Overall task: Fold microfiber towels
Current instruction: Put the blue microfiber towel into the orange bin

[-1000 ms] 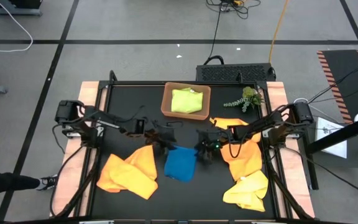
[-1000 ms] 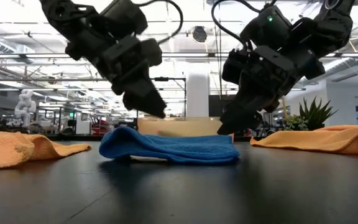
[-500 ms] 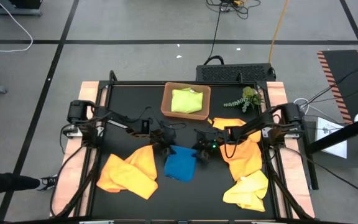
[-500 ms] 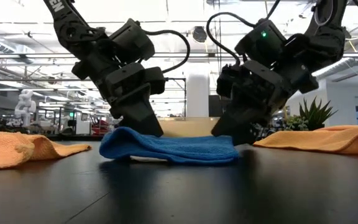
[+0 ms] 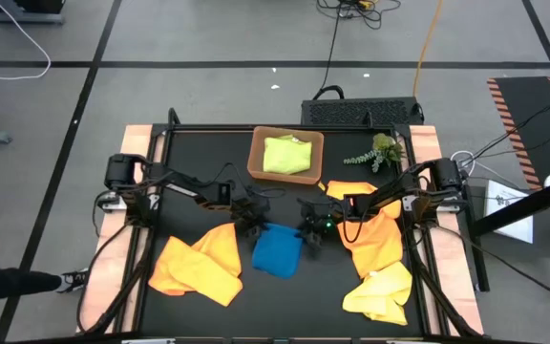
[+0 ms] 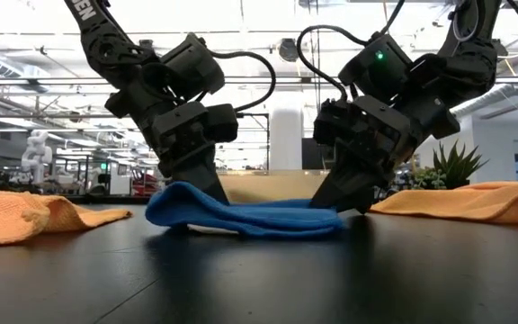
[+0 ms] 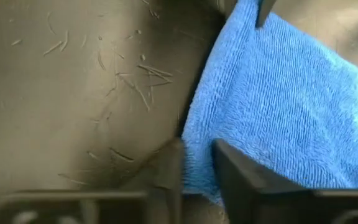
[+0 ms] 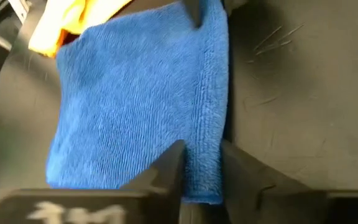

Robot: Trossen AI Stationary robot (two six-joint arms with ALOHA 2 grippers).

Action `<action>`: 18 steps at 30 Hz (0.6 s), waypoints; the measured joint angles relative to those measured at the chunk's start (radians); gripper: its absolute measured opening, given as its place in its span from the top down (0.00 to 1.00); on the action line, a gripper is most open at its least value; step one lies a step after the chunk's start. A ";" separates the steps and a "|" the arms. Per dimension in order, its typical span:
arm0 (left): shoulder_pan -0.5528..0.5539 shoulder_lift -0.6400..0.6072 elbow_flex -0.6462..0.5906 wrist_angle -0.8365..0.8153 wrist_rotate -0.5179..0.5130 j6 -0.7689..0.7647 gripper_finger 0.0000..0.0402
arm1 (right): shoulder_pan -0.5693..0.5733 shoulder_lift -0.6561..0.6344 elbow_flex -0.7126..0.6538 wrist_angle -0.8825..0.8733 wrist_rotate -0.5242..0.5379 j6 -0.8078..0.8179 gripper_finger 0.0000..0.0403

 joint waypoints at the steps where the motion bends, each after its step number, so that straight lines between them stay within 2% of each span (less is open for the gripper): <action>1: 0.002 0.000 0.000 0.001 0.005 0.014 0.88 | 0.000 -0.002 0.000 -0.001 -0.004 -0.012 0.87; 2: 0.005 -0.001 -0.001 0.004 0.015 0.020 0.94 | 0.001 -0.002 -0.001 -0.001 -0.007 -0.022 0.91; 4: 0.012 -0.010 -0.002 0.003 0.035 0.021 0.97 | 0.000 -0.010 -0.001 -0.007 -0.014 -0.039 0.97; 10: 0.038 -0.083 -0.006 0.004 0.032 0.053 0.98 | -0.029 -0.108 -0.003 -0.029 -0.019 -0.094 0.99; 18: 0.067 -0.256 -0.006 -0.021 -0.151 0.162 0.99 | -0.108 -0.332 -0.004 -0.071 0.001 -0.200 0.99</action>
